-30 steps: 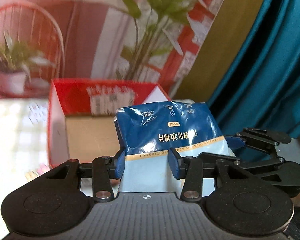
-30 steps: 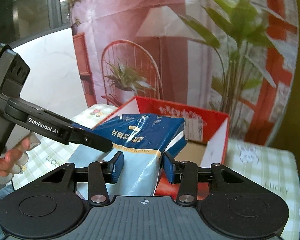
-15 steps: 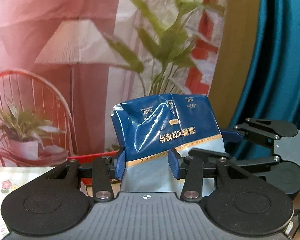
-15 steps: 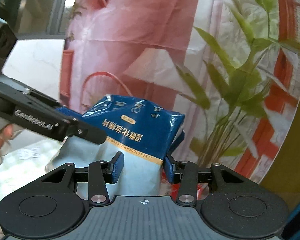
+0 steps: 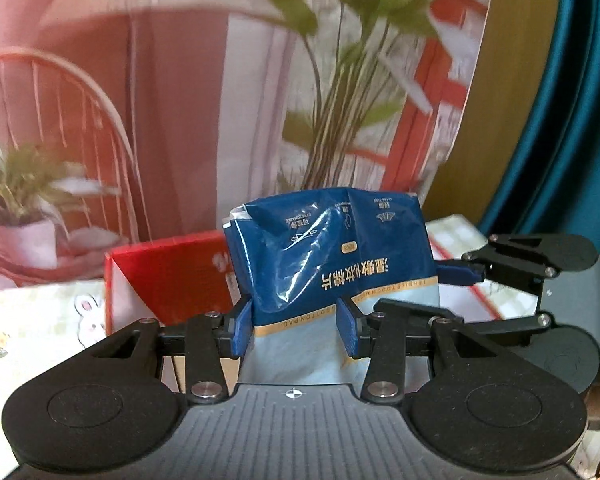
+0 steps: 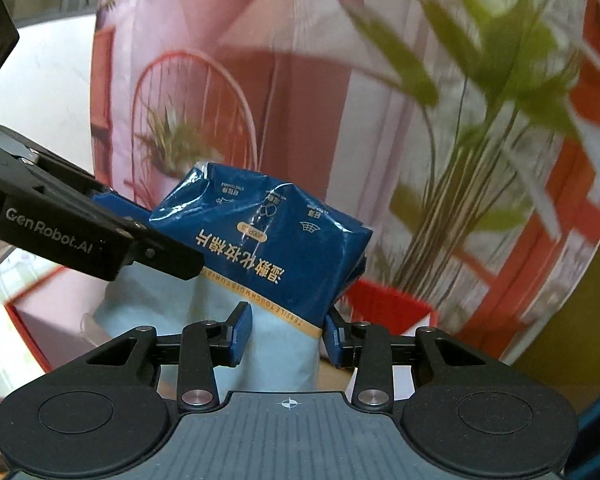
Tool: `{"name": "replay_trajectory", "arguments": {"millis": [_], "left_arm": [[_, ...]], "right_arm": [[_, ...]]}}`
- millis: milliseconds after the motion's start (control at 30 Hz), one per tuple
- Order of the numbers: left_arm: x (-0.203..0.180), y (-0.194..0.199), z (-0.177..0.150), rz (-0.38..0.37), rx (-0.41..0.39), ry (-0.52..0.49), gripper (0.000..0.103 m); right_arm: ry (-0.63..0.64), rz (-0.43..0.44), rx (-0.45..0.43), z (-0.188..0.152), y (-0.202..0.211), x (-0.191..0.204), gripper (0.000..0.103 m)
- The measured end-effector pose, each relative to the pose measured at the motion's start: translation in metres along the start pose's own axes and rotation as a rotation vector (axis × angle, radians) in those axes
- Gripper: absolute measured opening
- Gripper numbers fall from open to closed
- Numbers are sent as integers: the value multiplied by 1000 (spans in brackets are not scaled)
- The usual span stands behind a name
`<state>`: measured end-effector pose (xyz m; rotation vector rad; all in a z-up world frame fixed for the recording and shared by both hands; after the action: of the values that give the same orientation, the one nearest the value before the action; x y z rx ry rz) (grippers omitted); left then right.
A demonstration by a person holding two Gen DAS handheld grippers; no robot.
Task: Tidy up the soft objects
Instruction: 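Close the left gripper on the blue packet and lift it, then lower the blue packet into the red box and open the left gripper, then move the left gripper to the orange floral oven mitt and close on it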
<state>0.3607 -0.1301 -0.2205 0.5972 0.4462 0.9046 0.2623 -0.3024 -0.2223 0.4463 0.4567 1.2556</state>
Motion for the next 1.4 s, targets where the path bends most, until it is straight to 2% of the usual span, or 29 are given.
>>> {"name": "replay_trajectory", "arguments": {"millis": [333,500,600,667,733,833,967,1200,1400], "left_arm": [[12,-37,-40,-24,171,67,47],[17,-39,-50,-12,191,88,47],[18,-35,-50,-2,187,101,48],[17,-32,-46,9,176,96,54],[16,-25,-43,26,157,85,60],[16,-10,-40,45,136,64,61],[11,18,-42,71,106,44,61],[2,71,-67,55,73,77,61],[-3,92,-103,25,111,141,61]], "right_arm": [[-91,60,195,-39,-30,1,32],[-144,73,247,-47,-33,5,31],[-153,68,251,-46,-31,7,31],[-151,55,251,-45,-29,8,32],[-151,27,252,-43,-29,4,38],[-180,-3,233,-42,-22,-1,44],[-231,-6,182,-38,0,-1,45],[-294,26,104,-39,53,5,46],[-330,82,93,-54,95,19,48]]}}
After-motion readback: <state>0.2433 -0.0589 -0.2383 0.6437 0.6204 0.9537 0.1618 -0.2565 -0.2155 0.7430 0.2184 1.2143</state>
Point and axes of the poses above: each gripper's, at about its wrist camera, not at the fingertips, and y roughly against the way its jaws point, x to its left, z to its top, the point moved 8 cm from there along -y, roughly the way its jaws point, and after that the axes turned 1 degree about -x, right-handed, at the moved point
